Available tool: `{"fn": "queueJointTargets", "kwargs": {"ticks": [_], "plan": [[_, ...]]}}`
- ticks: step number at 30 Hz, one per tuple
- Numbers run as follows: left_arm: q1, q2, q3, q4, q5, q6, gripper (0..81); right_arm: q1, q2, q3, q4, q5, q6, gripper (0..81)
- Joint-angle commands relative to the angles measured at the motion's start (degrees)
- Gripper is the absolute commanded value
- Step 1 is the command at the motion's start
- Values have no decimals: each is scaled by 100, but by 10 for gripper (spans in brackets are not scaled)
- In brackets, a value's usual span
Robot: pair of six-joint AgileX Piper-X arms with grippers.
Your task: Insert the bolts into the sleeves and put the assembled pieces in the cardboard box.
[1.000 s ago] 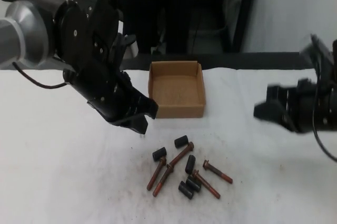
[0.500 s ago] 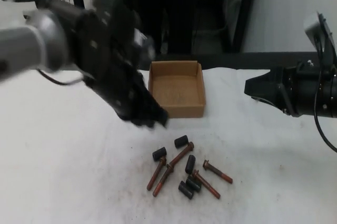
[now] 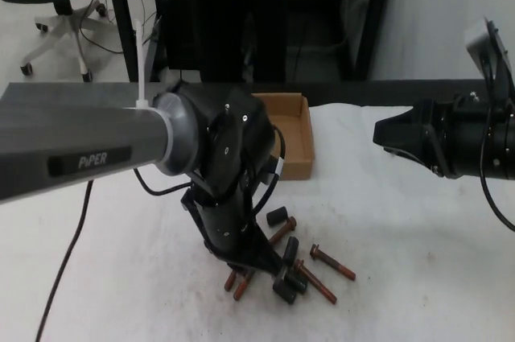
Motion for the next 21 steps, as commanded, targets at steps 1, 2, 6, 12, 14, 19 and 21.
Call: {"fn": "queueJointTargets", "kwargs": {"ticks": [1,2,6,12,14,19,21], "plan": [[-24,31,-64,-347,-89,-330,242,9,-16,-67,71,-102,7,298],[-24,31,-75,-437,-89,-362,242,9,-16,-67,101,-133,7,298],[-24,31,-70,-643,-90,-514,242,9,-16,-67,107,-136,7,298],[75,106,-70,-740,-90,-510,242,9,-16,-67,107,-136,7,298],[116,172,-70,-612,-90,-510,242,9,-16,-67,107,-136,7,298],[157,303,-70,-381,-90,-510,242,9,-16,-67,107,-136,-4,298],[157,340,-70,-424,99,-510,242,9,-16,-67,107,-136,-4,298]]}}
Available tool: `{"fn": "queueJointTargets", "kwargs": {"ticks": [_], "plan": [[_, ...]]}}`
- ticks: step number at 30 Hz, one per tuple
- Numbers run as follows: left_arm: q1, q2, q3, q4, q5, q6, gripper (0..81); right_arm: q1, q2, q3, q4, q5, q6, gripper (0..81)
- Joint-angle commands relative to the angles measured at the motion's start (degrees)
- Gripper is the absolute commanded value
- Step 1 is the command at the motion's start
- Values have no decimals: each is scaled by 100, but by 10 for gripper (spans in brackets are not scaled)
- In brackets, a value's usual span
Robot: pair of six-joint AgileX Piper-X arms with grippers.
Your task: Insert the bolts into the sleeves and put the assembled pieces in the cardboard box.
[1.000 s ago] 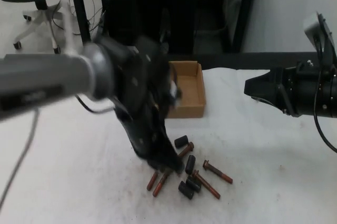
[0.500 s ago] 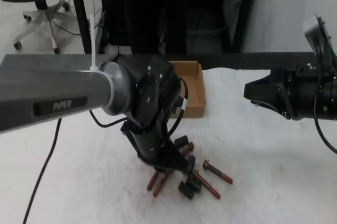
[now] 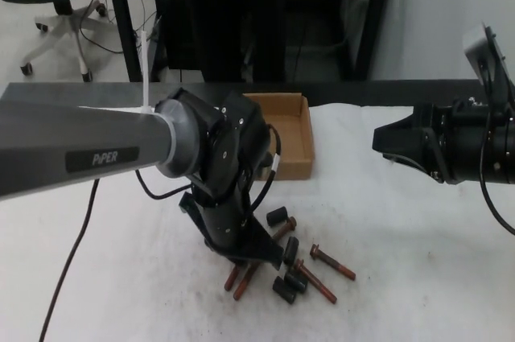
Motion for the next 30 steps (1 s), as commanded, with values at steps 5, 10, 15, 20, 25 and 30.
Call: {"fn": "queueJointTargets", "kwargs": {"ticks": [5,10,15,20,25,30], "plan": [[13,125,-42,-109,335,-64,242,9,-16,-67,11,-65,-4,298],[13,140,-42,-199,335,-64,242,9,-16,-67,11,-65,-4,298],[13,140,-42,-502,335,-64,242,9,-16,-67,11,-65,-4,298],[18,179,-42,-561,335,-64,242,9,-16,-67,11,-65,-18,298],[18,379,-42,-218,405,-41,242,9,-16,-67,11,-52,-160,298],[28,554,-42,-133,461,-42,238,9,-16,-67,11,-18,-176,298]]}}
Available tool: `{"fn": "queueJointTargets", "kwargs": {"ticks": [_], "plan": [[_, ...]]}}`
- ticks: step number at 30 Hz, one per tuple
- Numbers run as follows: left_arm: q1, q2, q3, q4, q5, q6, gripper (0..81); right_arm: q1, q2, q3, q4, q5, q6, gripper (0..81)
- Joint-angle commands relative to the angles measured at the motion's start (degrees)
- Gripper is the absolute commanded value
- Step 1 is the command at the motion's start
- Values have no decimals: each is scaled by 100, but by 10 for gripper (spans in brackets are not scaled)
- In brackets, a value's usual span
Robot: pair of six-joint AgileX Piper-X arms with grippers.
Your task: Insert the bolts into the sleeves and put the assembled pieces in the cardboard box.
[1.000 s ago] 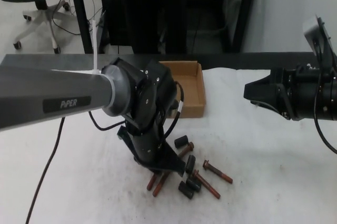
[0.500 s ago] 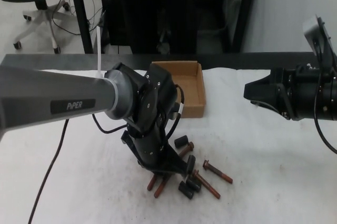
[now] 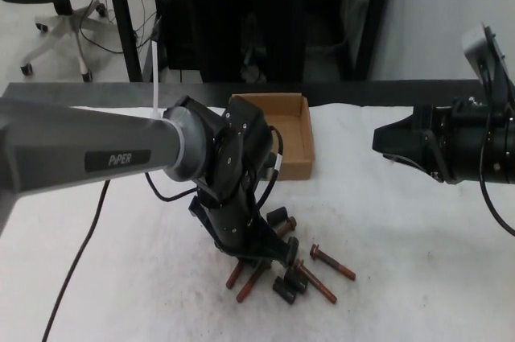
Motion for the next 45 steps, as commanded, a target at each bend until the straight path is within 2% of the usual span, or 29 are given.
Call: {"fn": "queueJointTargets", "kwargs": {"ticks": [1,3,5,8,13,19,22,28,30,32,34,36,37,40,45], "plan": [[4,233,72,168,47,-5,226,9,-16,-67,11,-18,-53,298],[4,233,72,63,47,-5,144,9,-16,-67,11,-19,-53,293],[4,233,24,21,47,-5,1,9,-16,-67,11,-19,-53,273],[4,158,-138,67,47,-5,3,9,-16,-67,11,-19,-53,244],[127,-407,-261,76,4,-5,3,9,-16,-67,11,-19,-53,239],[322,-1895,-261,13,-520,253,3,9,-16,-67,11,-196,-53,239],[454,-2748,-171,-106,-553,86,3,9,-16,-67,11,-238,-53,239],[706,-4585,1088,-873,-396,-619,3,9,-16,-67,11,-579,-53,239],[788,-5167,1878,-1399,-62,-680,3,9,-16,-67,11,-652,-53,239],[896,-5778,2654,-2043,692,-725,0,62,-16,-67,-3,-717,-53,239],[1052,-6273,3498,-3023,1971,-976,2,170,-16,-67,-73,-828,-53,239],[1191,-6537,4166,-4151,2967,-1566,2,386,-16,-67,-221,-939,-53,239],[1262,-6619,4465,-4689,3252,-1961,2,527,-16,-67,-343,-937,-53,239],[1407,-6670,5069,-5810,3590,-2506,2,948,-16,-67,-827,-783,-204,239],[1550,-6670,5228,-6161,3611,-2003,2,1504,103,-382,-580,85,-961,239]]}}
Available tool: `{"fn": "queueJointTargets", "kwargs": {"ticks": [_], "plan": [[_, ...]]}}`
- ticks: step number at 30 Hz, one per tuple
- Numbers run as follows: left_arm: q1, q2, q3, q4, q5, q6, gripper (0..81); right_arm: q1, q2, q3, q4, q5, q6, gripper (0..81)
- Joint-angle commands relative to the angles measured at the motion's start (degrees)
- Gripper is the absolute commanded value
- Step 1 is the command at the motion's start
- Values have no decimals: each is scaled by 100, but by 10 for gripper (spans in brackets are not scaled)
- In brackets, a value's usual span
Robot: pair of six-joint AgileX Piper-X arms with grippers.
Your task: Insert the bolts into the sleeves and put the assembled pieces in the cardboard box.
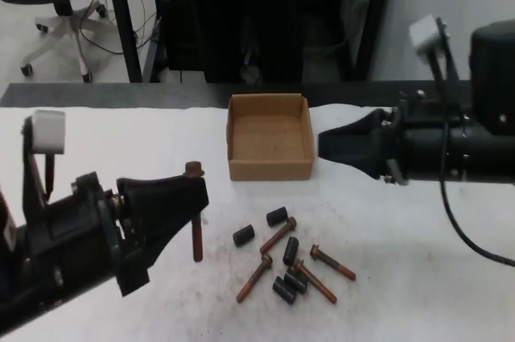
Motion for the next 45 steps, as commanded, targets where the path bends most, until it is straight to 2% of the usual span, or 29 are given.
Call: {"fn": "queueJointTargets", "kwargs": {"ticks": [1,5,9,14,17,19,20,26,32,39,45], "plan": [[113,-69,58,-558,133,502,2,256,191,-374,368,504,-571,239],[192,-69,58,-566,-34,1198,2,510,816,-1239,1673,955,-1769,239],[205,-69,58,-566,-625,1795,2,804,1735,-2160,2880,1619,-2946,240],[205,-69,58,-566,-1362,1786,2,1174,2719,-3075,3389,1875,-3856,241],[205,-69,58,-566,-1713,1786,2,1463,3271,-3524,3663,2225,-4665,293],[205,-69,58,-566,-1828,1786,2,1661,3593,-3805,3967,2720,-5615,338],[205,-69,58,-566,-1848,1786,2,1713,3715,-3885,4015,2860,-5841,346],[205,-69,58,-566,-1847,1894,2,1735,4255,-4056,4003,2895,-5841,342],[205,-69,58,-494,-1847,2659,2,1681,4392,-4056,3936,2604,-6581,342],[205,-69,58,-431,-1847,2686,2,1681,4391,-4056,3382,2604,-6693,342],[205,-69,58,-434,-1967,2686,2,1681,4525,-4056,3413,2604,-6741,342]]}}
